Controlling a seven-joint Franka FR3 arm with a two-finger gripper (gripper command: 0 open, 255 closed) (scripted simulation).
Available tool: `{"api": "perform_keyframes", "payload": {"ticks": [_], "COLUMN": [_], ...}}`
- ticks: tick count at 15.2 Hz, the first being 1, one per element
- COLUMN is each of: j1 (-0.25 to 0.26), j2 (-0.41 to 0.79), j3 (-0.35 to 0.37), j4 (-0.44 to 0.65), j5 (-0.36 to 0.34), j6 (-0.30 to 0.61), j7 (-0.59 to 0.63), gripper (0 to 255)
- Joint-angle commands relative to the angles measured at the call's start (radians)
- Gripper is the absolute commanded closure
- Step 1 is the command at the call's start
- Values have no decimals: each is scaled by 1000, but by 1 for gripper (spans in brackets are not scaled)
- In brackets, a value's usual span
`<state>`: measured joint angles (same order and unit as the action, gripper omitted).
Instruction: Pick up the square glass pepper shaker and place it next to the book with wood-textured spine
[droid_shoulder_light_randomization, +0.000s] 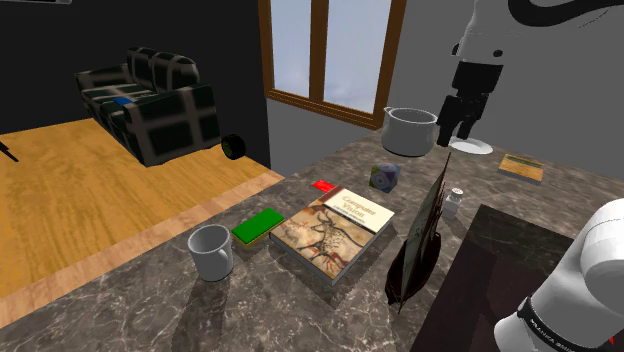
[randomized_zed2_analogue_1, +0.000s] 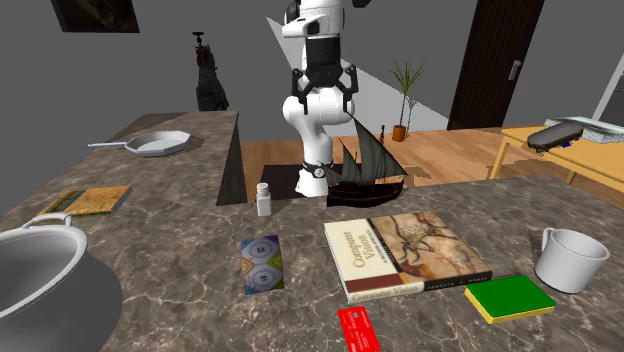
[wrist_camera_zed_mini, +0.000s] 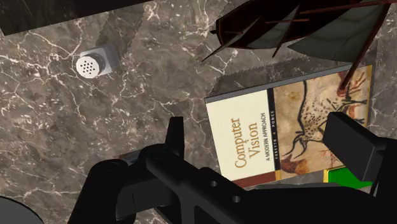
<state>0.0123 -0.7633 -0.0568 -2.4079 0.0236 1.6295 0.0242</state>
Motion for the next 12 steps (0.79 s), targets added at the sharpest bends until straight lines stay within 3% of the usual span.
{"api": "perform_keyframes", "payload": {"ticks": [1,12], "j1": [0,-92], "j2": [0,52], "j3": [0,-164], "j4": [0,-217], "j5": [0,-158], "j6": [0,229], "j7": [0,-183], "gripper": [0,0]}}
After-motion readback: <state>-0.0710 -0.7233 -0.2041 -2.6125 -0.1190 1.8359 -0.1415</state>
